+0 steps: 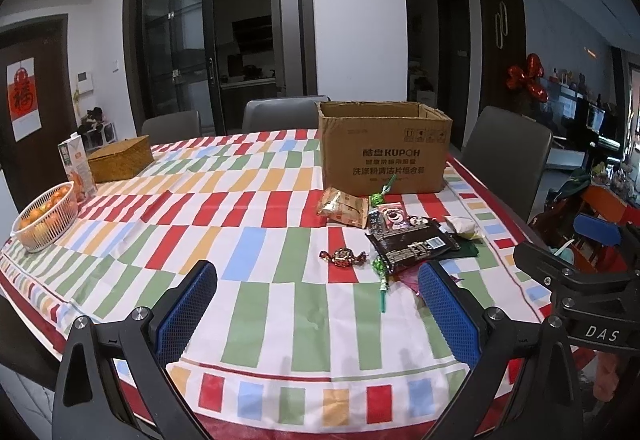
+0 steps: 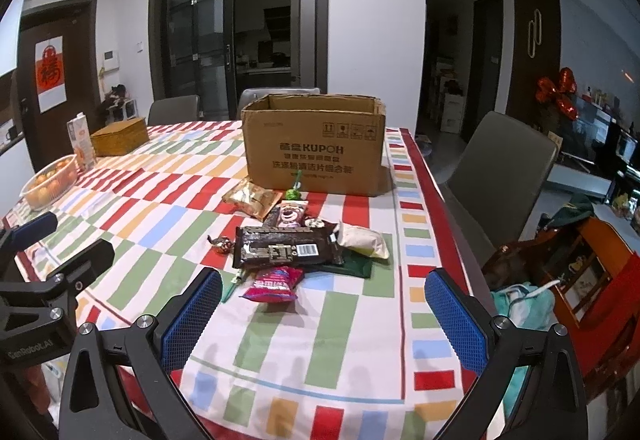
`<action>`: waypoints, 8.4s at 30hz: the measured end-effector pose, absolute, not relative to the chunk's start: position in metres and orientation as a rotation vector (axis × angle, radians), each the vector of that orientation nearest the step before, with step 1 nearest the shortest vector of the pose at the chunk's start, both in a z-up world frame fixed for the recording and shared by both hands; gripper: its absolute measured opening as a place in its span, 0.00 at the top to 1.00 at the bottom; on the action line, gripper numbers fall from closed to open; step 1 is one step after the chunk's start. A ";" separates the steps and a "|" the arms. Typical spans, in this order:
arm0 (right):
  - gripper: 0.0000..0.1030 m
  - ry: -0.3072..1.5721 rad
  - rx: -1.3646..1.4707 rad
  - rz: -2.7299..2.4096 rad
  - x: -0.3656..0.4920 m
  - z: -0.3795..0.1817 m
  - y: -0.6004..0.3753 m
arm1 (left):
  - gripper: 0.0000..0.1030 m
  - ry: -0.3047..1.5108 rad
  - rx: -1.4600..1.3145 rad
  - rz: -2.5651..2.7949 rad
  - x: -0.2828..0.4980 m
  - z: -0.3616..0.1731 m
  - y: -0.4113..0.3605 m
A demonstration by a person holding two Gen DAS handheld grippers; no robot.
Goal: Organize snacks
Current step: 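Grasp the red-and-blue candy bag with the right tool while the left tool grasps the gold-wrapped candy, then carry both candies over the cardboard box and open both tools to drop them, then grasp the white wrapped snack with the right tool while the left tool grasps the dark chocolate bar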
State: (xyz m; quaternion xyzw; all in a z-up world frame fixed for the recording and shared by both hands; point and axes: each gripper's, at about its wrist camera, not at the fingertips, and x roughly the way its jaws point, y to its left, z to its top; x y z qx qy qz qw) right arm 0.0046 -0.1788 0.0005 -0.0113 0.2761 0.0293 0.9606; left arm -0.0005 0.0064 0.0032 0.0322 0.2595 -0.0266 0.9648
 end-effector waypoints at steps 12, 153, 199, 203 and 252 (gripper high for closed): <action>0.01 0.628 -0.029 0.113 0.052 -0.017 -0.152 | 0.13 0.565 0.117 -0.131 0.051 -0.014 0.023; 0.54 0.684 0.070 0.195 0.340 0.067 -0.216 | 0.79 0.677 0.053 -0.268 0.336 0.074 -0.053; 0.25 0.645 -0.062 0.170 0.141 0.019 -0.234 | 0.21 0.666 0.335 -0.470 0.143 0.020 -0.088; 0.25 0.702 -0.057 0.159 0.146 -0.003 -0.238 | 0.21 0.709 0.374 -0.493 0.146 0.004 -0.092; 0.60 0.968 0.084 0.196 0.201 -0.097 -0.248 | 0.47 0.988 0.340 -0.592 0.181 -0.089 -0.112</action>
